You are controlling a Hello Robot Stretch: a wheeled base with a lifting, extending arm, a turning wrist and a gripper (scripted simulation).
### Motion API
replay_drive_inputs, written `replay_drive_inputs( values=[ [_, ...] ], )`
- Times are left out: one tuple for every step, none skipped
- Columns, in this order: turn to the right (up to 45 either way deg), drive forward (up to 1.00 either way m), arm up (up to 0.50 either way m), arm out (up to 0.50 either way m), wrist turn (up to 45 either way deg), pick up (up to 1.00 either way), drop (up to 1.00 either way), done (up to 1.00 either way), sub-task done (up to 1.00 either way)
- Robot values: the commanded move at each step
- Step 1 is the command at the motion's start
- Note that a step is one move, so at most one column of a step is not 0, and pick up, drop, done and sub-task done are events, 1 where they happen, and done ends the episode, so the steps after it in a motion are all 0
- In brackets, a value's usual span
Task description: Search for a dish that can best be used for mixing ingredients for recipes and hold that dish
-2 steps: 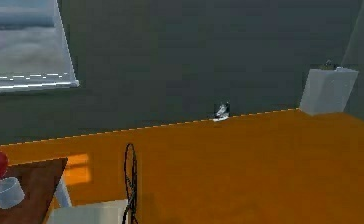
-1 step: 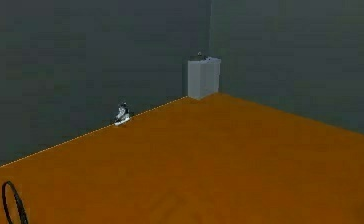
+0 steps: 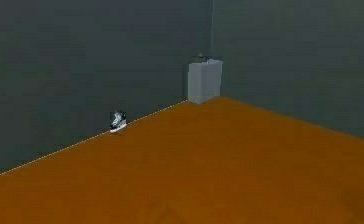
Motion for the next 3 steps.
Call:
replay_drive_inputs(
  values=[
    [6.0, 0.00, 0.00, 0.00, 0.0, 0.00, 0.00, 0.00, 0.00],
    [0.0, 0.45, 0.00, 0.00, 0.0, 0.00, 0.00, 0.00, 0.00],
    [-45.0, 0.00, 0.00, 0.00, 0.0, 0.00, 0.00, 0.00, 0.00]
  ],
)
